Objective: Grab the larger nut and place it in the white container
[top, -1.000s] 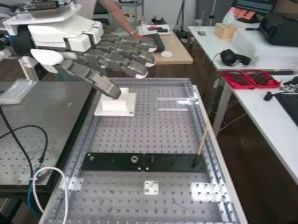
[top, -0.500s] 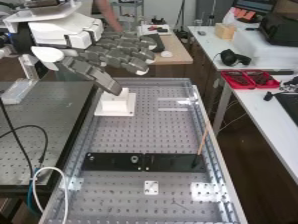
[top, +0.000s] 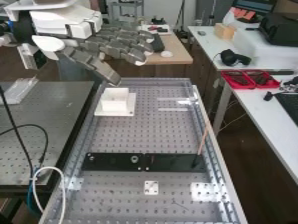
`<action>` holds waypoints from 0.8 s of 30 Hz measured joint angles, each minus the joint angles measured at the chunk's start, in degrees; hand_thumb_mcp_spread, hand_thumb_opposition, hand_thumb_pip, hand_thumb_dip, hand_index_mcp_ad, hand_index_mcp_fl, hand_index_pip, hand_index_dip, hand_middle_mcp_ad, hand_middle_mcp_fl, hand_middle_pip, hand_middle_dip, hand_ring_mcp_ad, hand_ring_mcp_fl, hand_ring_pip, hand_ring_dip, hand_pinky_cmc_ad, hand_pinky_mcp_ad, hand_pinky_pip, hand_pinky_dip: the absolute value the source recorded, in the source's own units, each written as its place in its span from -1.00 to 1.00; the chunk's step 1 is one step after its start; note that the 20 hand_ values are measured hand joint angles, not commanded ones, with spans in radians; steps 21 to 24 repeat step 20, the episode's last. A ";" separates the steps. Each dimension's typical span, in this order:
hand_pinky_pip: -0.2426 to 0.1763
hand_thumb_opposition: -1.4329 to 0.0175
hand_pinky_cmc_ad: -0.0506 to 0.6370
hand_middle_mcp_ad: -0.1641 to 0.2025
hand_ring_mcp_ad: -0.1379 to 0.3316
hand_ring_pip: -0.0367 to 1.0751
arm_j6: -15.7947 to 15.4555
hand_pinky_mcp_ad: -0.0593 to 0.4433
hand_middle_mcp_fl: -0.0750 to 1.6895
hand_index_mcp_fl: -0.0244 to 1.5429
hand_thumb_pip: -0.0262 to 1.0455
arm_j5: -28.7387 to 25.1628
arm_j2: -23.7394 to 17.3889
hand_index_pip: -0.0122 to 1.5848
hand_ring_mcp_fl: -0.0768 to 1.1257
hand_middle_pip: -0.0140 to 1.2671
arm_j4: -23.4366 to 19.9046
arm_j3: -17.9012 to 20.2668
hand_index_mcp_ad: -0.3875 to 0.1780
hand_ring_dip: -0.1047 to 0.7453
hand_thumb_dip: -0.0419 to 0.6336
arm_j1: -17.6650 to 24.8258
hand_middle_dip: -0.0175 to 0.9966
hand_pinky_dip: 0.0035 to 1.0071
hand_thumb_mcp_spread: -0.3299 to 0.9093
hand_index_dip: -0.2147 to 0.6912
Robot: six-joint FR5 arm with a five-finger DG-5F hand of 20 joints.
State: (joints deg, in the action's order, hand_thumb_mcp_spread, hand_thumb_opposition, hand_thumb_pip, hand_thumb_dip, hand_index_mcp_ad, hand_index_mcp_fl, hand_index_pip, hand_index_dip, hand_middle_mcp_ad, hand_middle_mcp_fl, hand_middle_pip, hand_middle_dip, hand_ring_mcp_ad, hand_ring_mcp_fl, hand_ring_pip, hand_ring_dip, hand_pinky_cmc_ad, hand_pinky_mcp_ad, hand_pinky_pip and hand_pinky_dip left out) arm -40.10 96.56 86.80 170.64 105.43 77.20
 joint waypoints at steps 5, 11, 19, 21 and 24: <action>-0.38 -0.11 0.35 0.36 0.32 -0.78 -0.13 0.61 -0.93 -0.90 0.36 -0.42 -0.55 -0.74 -0.86 -0.79 0.39 0.06 -0.03 -0.36 -0.41 0.68 -0.47 0.40 -0.28 -0.59; -0.38 -0.11 0.35 0.34 0.32 -0.78 -0.15 0.61 -0.93 -0.90 0.36 -0.01 -1.05 -0.74 -0.86 -0.79 -0.13 0.38 -0.03 -0.36 -0.41 1.87 -0.47 0.40 -0.28 -0.59; -0.38 -0.11 0.35 0.36 0.32 -0.78 -0.03 0.61 -0.93 -0.90 0.36 0.89 -1.00 -0.74 -0.86 -0.79 -0.78 0.06 -0.03 -0.36 -0.41 2.35 -0.47 0.40 -0.28 -0.59; -0.38 -0.11 0.35 0.36 0.32 -0.78 0.19 0.61 -0.93 -0.90 0.36 0.98 -0.91 -0.74 -0.86 -0.79 -0.77 -0.01 -0.03 -0.36 -0.41 2.35 -0.47 0.40 -0.29 -0.59; -0.38 -0.11 0.35 0.36 0.32 -0.78 0.19 0.61 -0.93 -0.90 0.36 0.98 -0.91 -0.74 -0.86 -0.79 -0.77 -0.01 -0.03 -0.36 -0.41 2.35 -0.47 0.40 -0.29 -0.59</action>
